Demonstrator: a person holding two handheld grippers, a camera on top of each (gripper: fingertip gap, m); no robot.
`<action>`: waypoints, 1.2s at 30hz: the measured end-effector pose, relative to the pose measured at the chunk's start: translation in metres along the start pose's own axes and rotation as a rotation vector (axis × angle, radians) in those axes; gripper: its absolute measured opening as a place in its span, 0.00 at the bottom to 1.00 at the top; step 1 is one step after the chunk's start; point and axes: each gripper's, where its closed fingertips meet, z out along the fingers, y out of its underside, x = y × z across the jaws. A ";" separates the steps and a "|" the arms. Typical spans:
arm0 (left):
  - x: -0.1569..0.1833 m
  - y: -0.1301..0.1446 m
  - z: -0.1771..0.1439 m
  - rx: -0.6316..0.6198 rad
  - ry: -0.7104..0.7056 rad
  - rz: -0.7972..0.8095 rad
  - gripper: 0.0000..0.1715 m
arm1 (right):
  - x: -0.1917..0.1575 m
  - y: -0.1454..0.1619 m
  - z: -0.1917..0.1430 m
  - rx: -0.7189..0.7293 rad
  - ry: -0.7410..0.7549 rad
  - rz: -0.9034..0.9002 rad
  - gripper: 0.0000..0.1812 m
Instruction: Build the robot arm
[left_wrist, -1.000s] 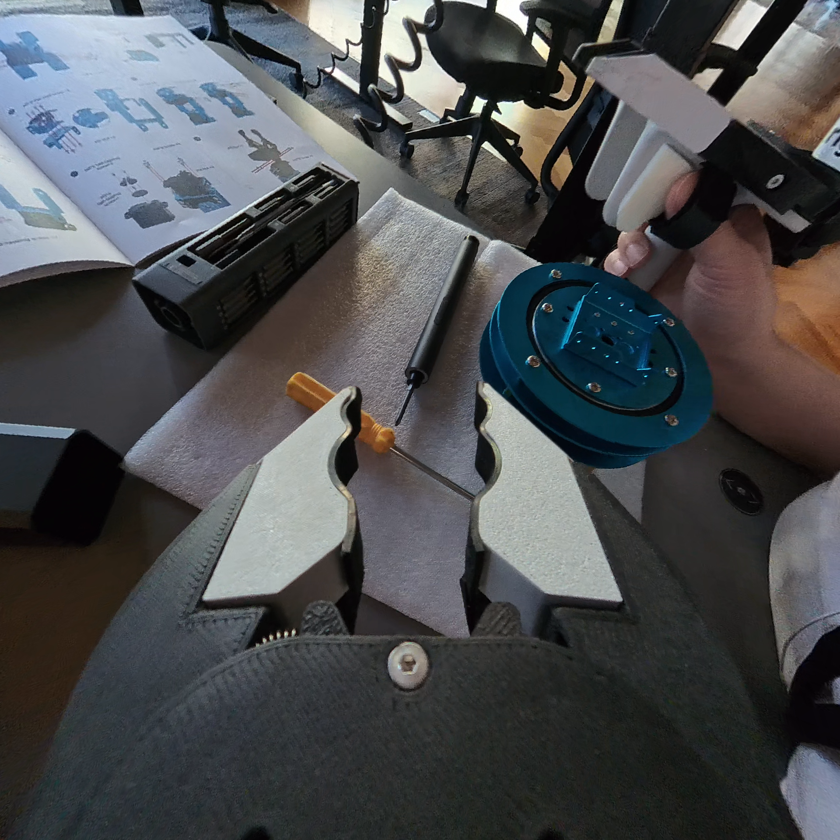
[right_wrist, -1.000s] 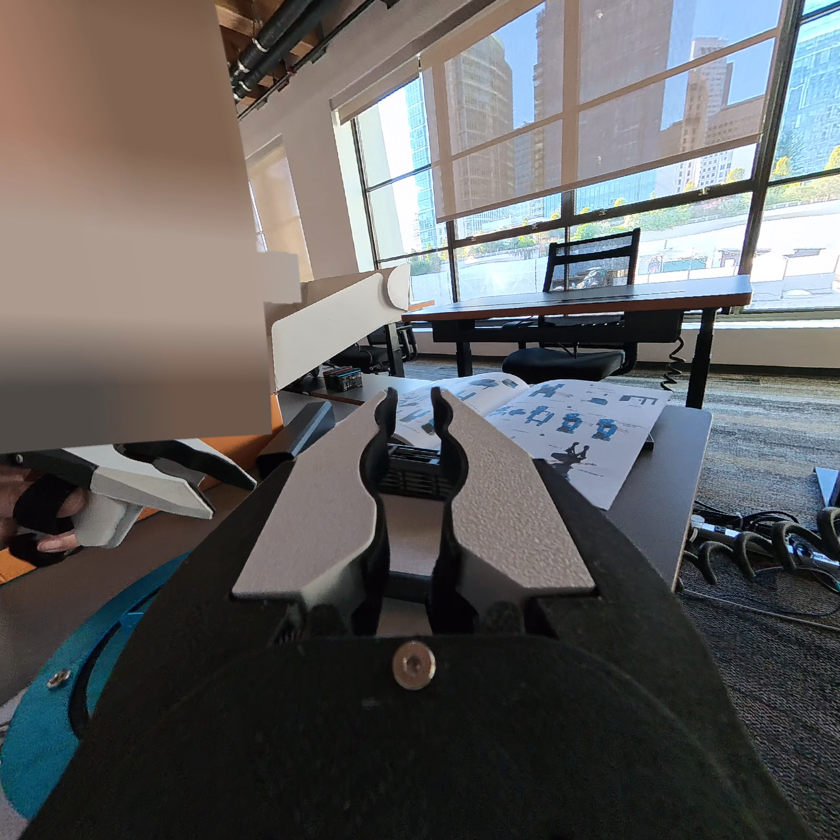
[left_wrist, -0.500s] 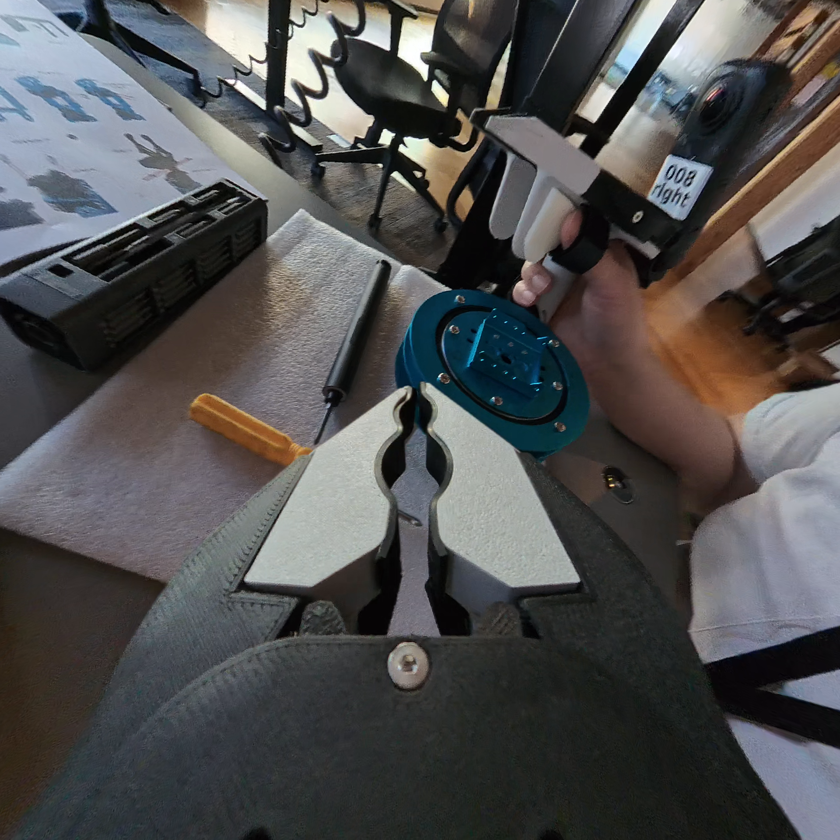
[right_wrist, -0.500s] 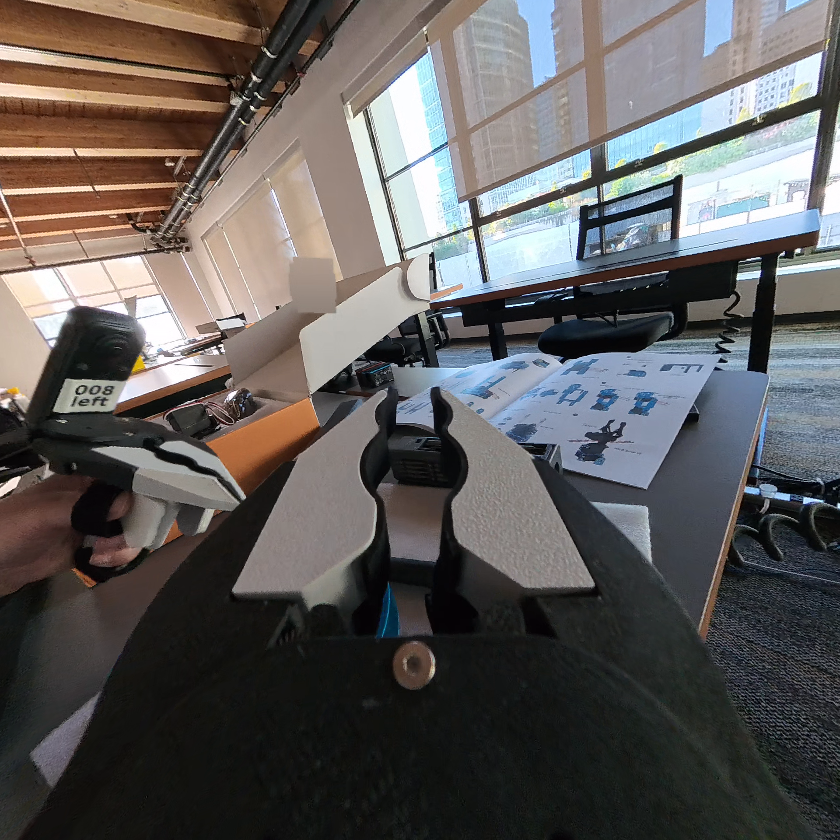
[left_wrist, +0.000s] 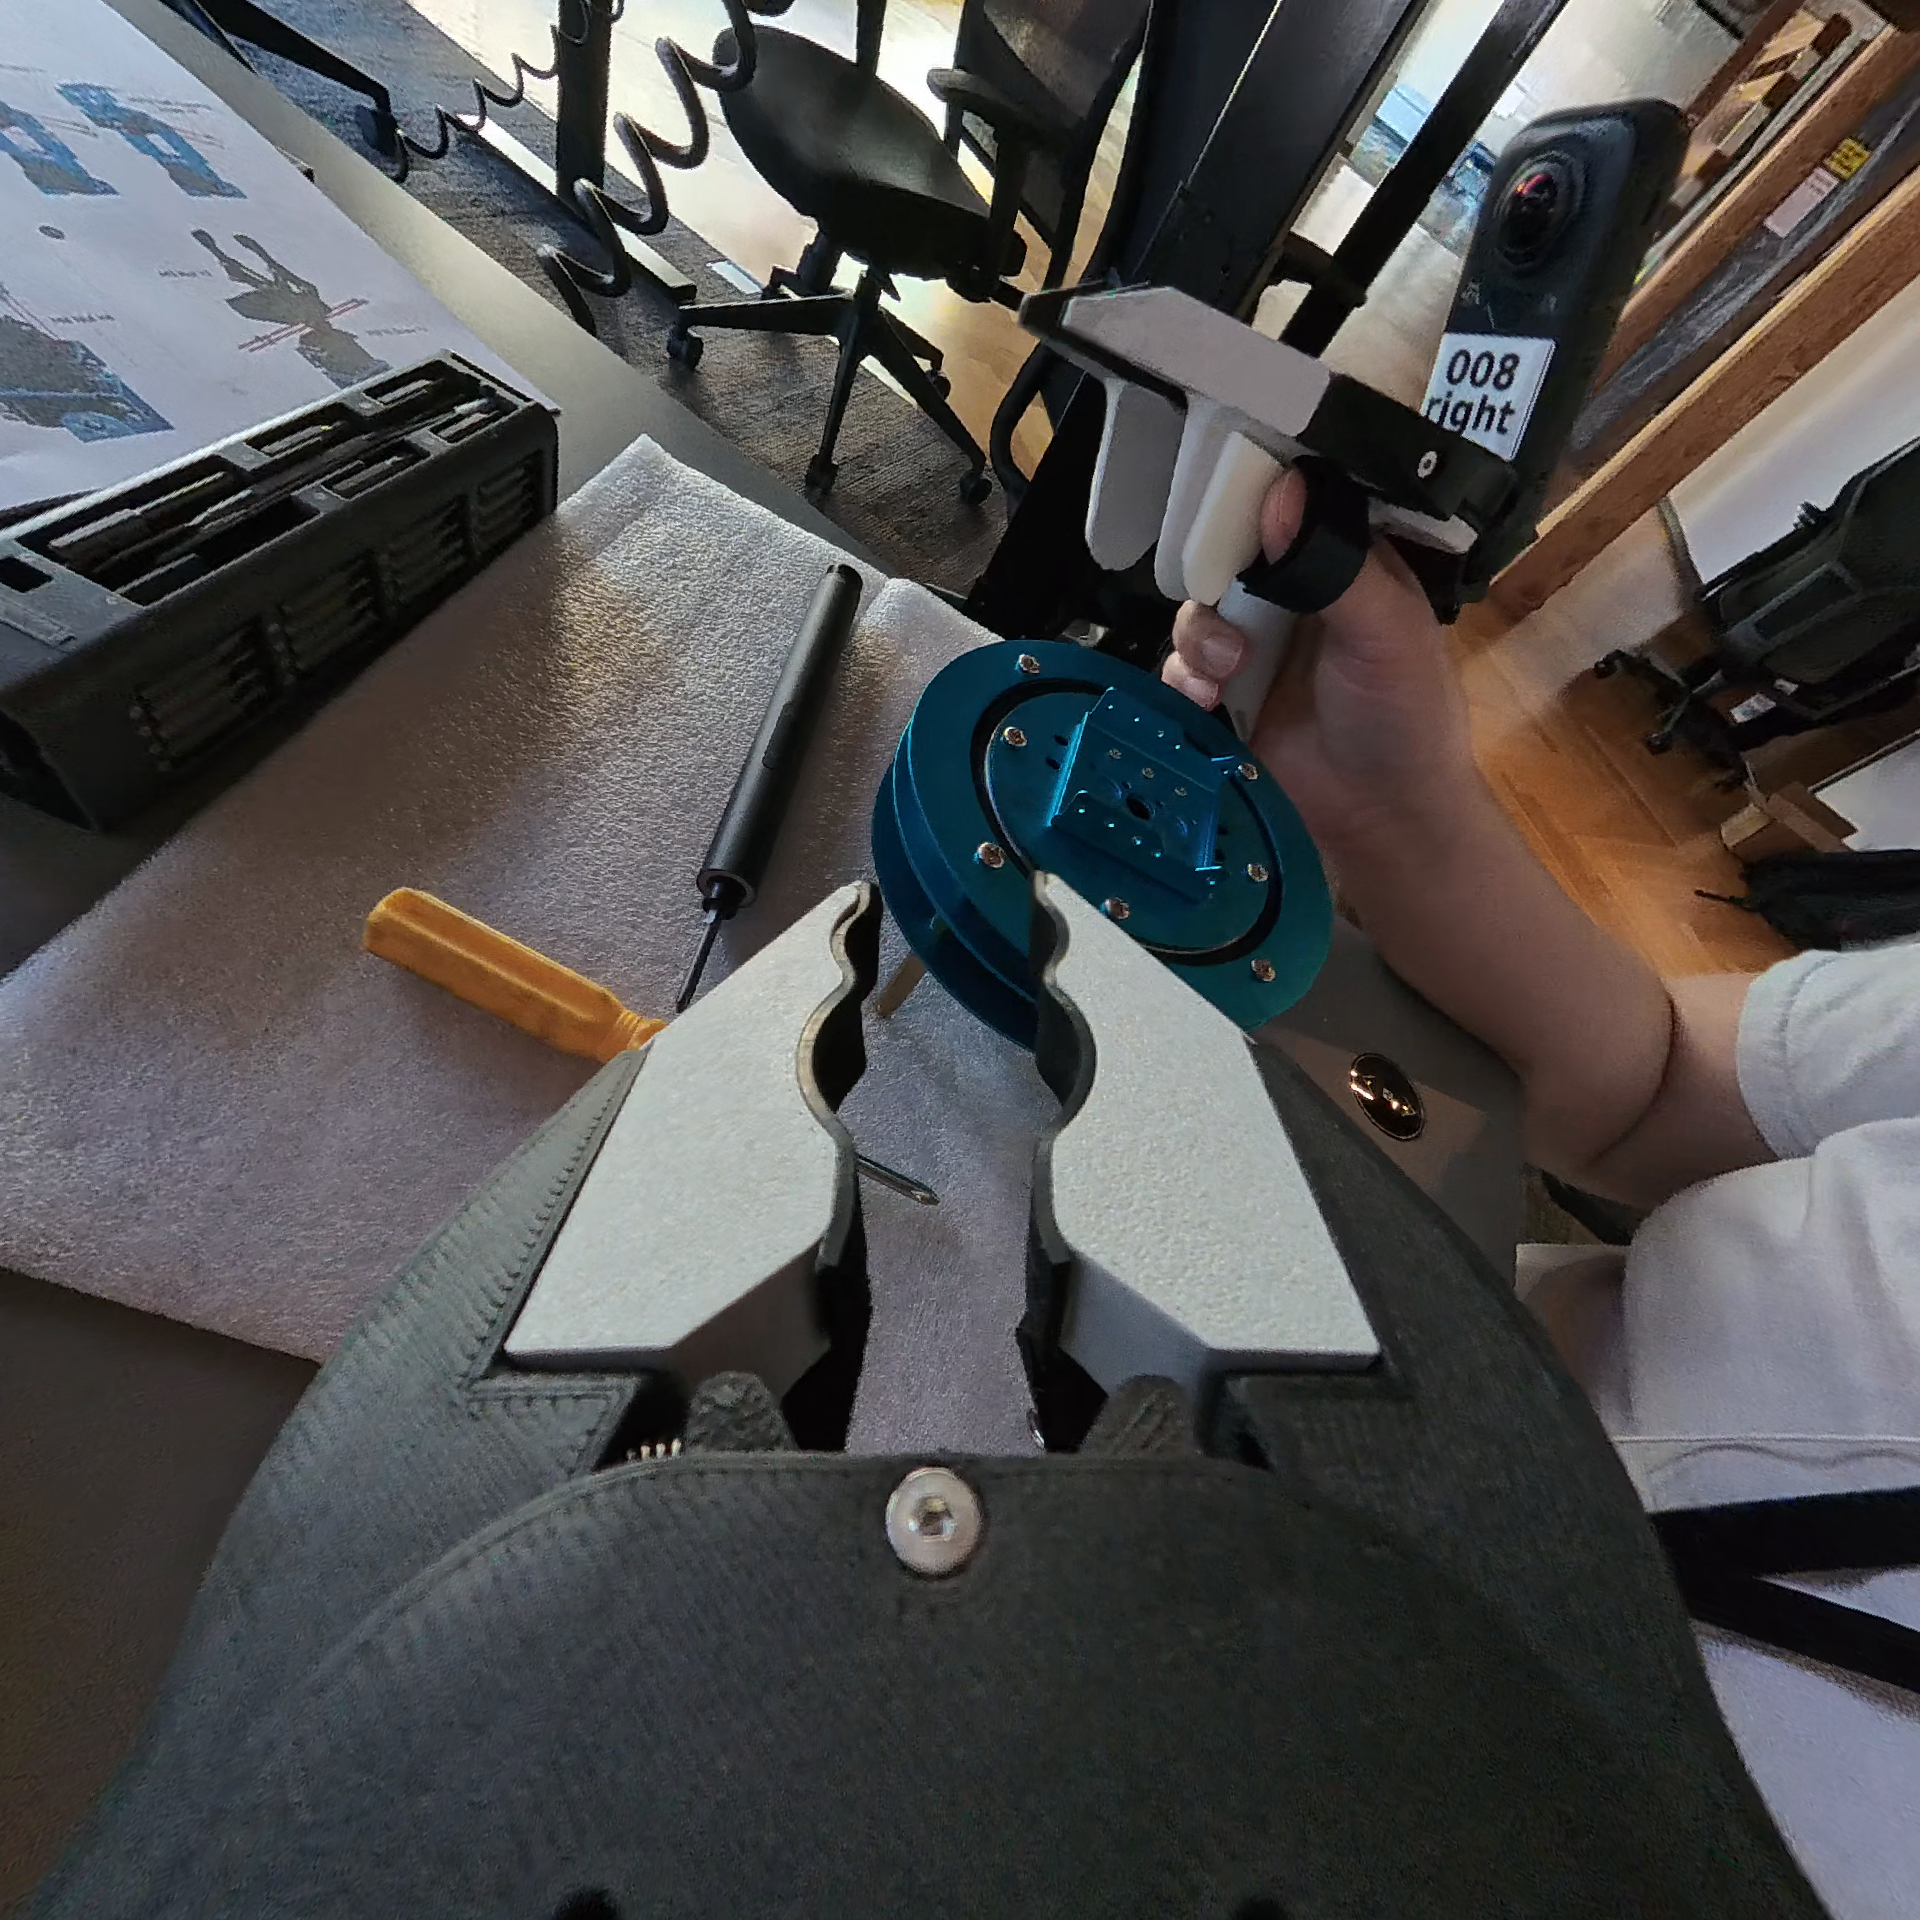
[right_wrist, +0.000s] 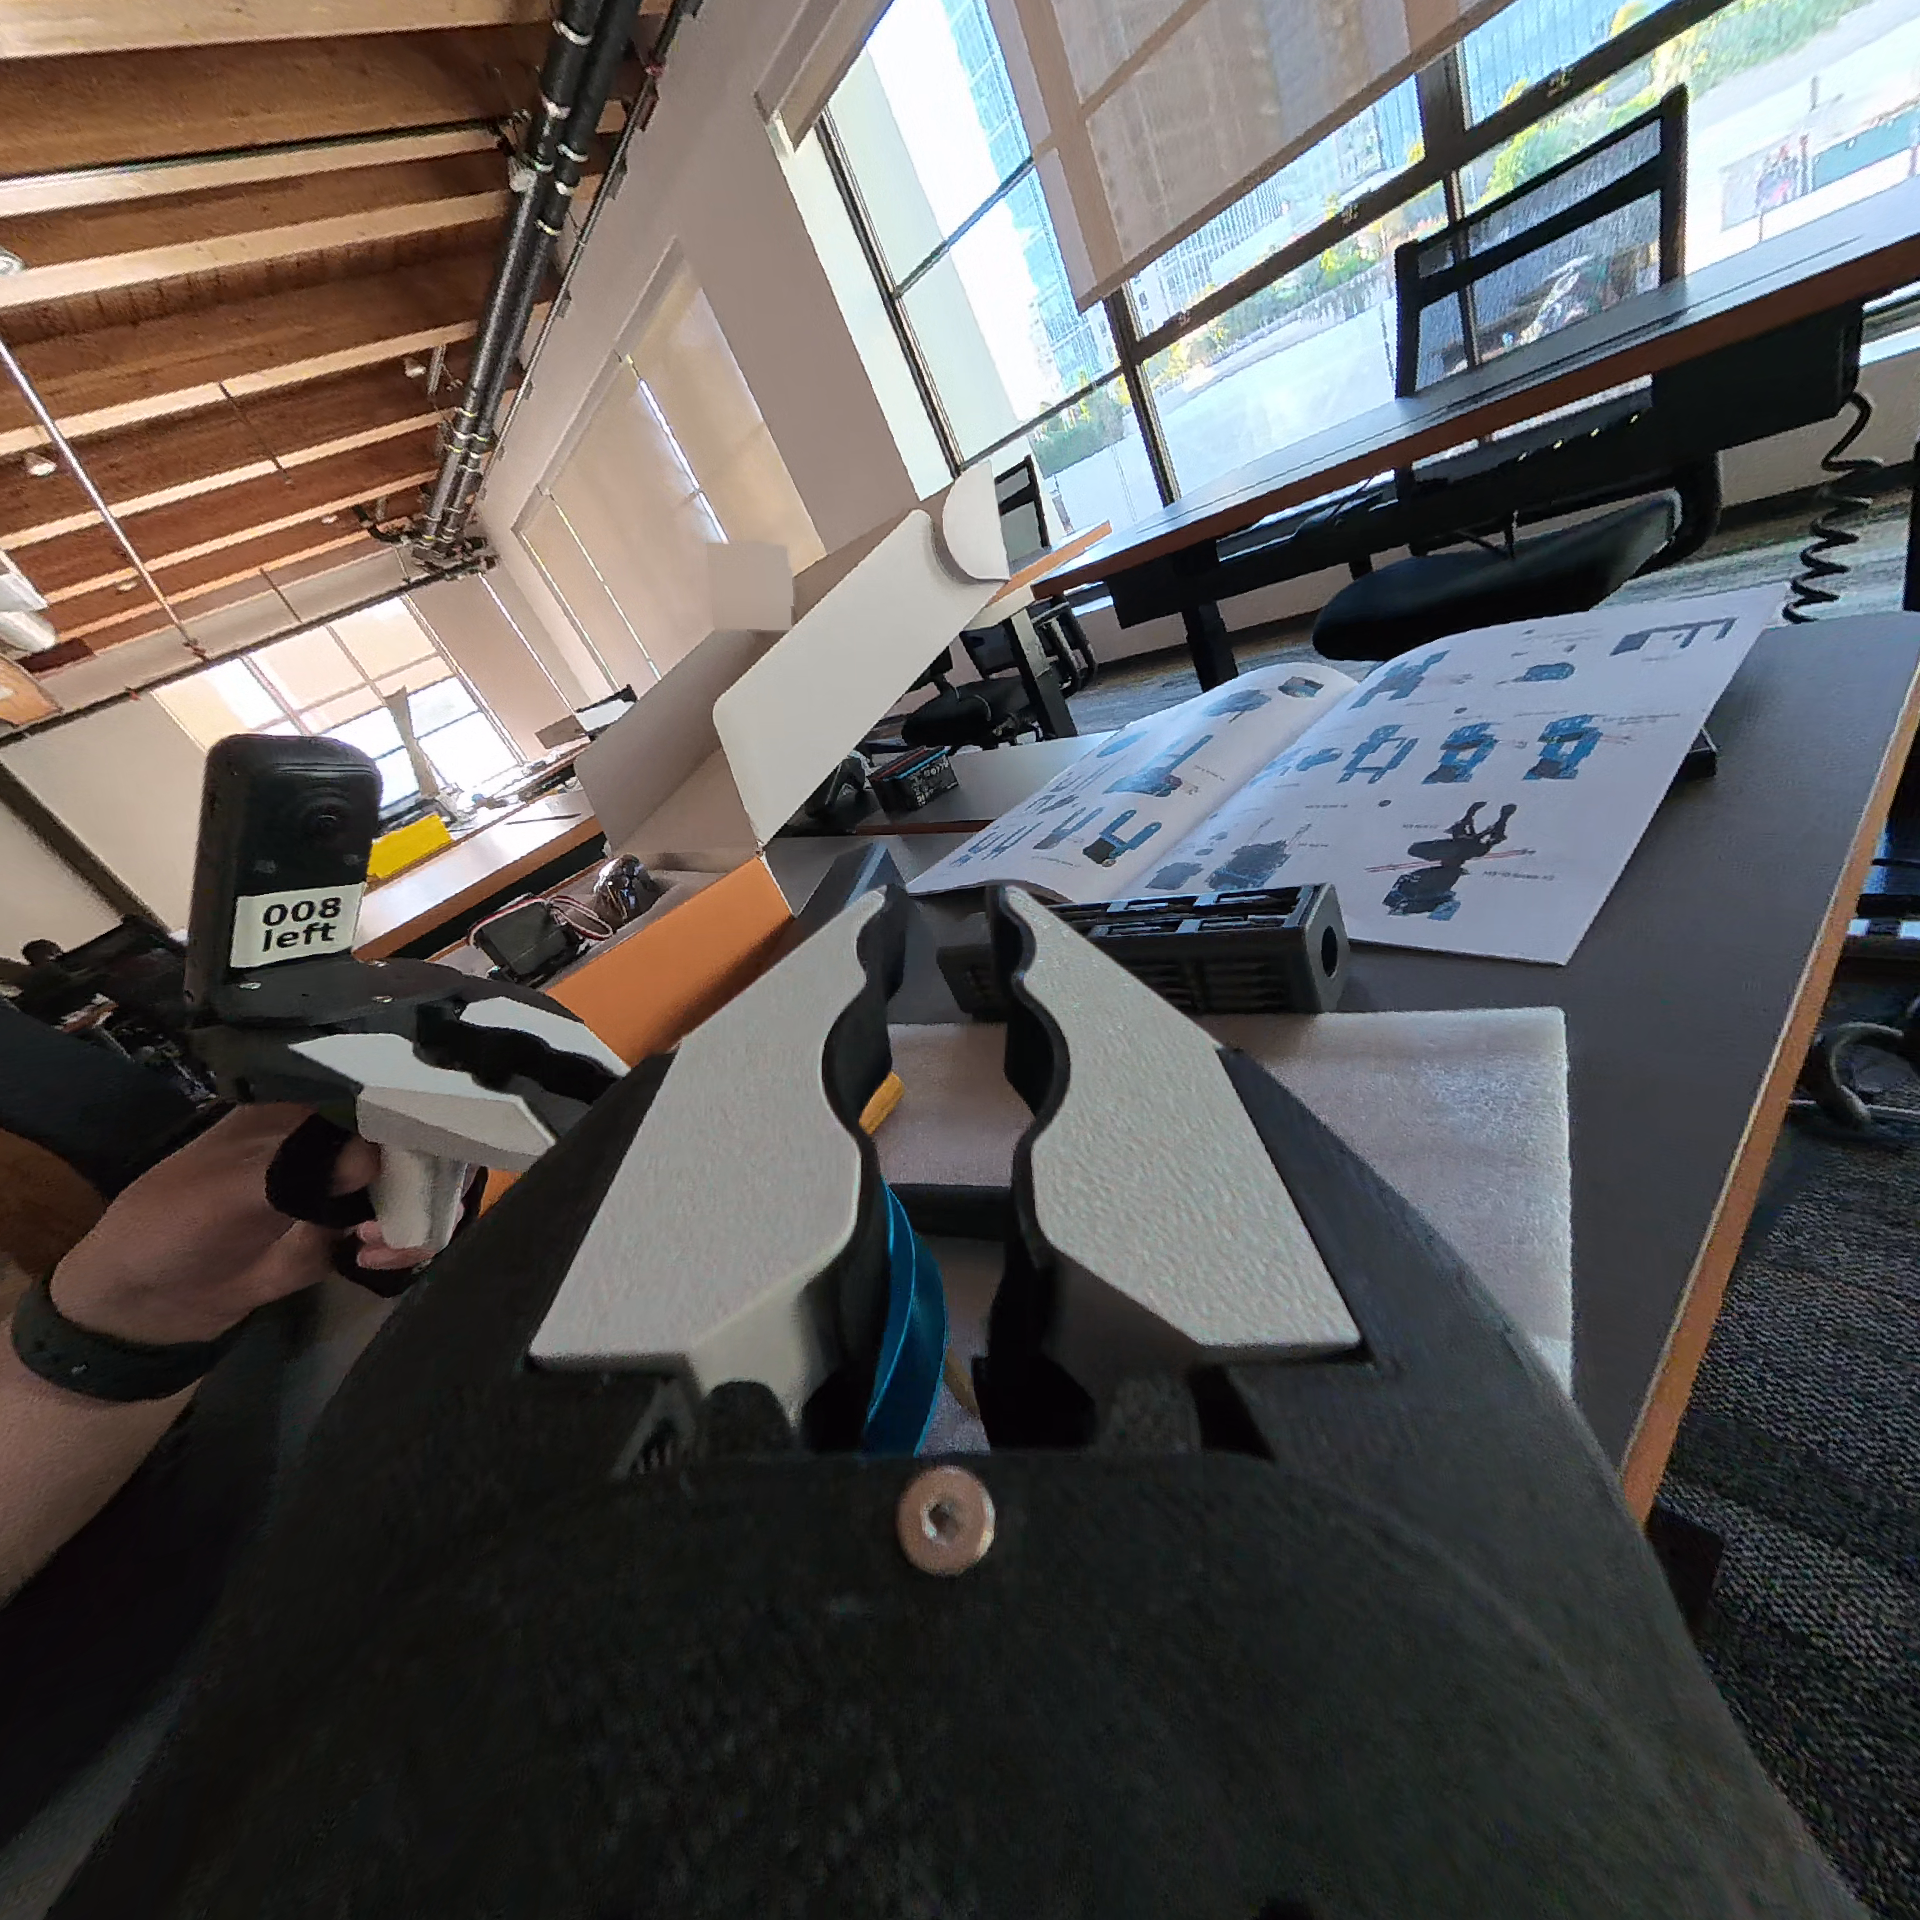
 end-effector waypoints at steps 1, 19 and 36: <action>0.000 0.000 0.000 -0.001 -0.002 0.005 0.17 | 0.001 0.000 -0.001 -0.004 0.003 0.006 0.08; -0.030 -0.032 -0.012 0.084 -0.143 0.115 0.20 | 0.028 0.006 0.018 -0.200 0.029 0.054 0.16; -0.083 -0.175 -0.017 0.195 -0.179 0.130 0.17 | 0.247 0.021 0.153 -0.700 0.059 0.534 0.21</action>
